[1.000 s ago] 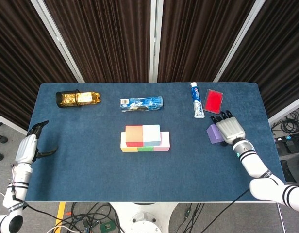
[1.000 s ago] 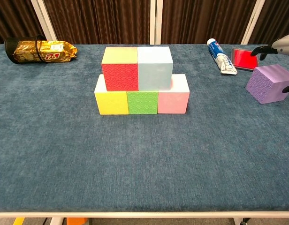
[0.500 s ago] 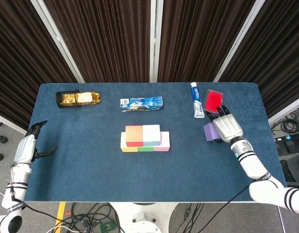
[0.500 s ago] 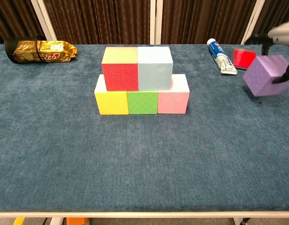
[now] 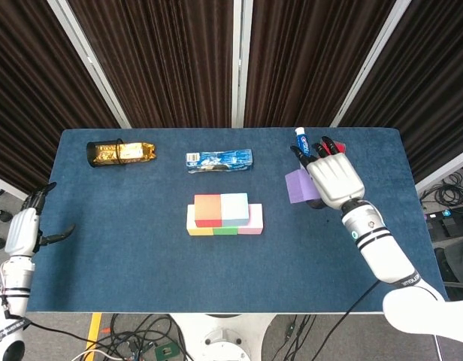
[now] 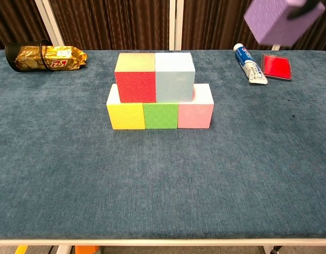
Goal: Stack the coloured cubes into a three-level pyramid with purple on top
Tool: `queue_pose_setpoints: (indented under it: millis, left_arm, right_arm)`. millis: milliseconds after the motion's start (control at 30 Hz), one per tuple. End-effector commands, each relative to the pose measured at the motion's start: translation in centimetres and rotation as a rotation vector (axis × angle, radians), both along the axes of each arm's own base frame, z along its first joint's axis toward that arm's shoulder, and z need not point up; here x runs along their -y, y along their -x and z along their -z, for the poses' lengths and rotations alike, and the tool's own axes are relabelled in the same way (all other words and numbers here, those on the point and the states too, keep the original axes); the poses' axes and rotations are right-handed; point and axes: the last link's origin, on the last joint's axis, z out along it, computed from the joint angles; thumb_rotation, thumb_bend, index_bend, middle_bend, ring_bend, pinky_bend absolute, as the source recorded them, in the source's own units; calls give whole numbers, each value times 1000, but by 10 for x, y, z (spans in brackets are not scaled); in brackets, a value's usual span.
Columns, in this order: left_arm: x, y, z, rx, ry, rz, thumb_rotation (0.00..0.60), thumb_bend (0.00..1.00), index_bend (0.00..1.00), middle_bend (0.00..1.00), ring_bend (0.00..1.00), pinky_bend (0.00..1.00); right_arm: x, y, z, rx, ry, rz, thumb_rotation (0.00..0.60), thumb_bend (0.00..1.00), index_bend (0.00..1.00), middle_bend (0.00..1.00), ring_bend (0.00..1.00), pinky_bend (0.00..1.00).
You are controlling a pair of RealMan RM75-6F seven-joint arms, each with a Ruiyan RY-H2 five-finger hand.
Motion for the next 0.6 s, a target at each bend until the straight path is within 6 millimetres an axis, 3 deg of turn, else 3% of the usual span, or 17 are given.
queue_pose_setpoints:
  millis: [33, 267, 600]
  left_arm:
    - [2, 1, -4, 8, -13, -6, 600, 221, 95, 89, 1, 93]
    - [7, 6, -6, 21, -11, -19, 600, 222, 95, 89, 1, 93]
    - [9, 13, -10, 36, -21, -33, 600, 221, 95, 89, 1, 93]
  right_arm:
    - [-3, -73, -6, 9, -67, 32, 600, 123, 0, 658, 122, 0]
    - [7, -119, 32, -14, -139, 124, 600, 122, 0, 655, 135, 0]
    - [9, -155, 58, -35, -151, 156, 600, 114, 0, 668, 152, 0]
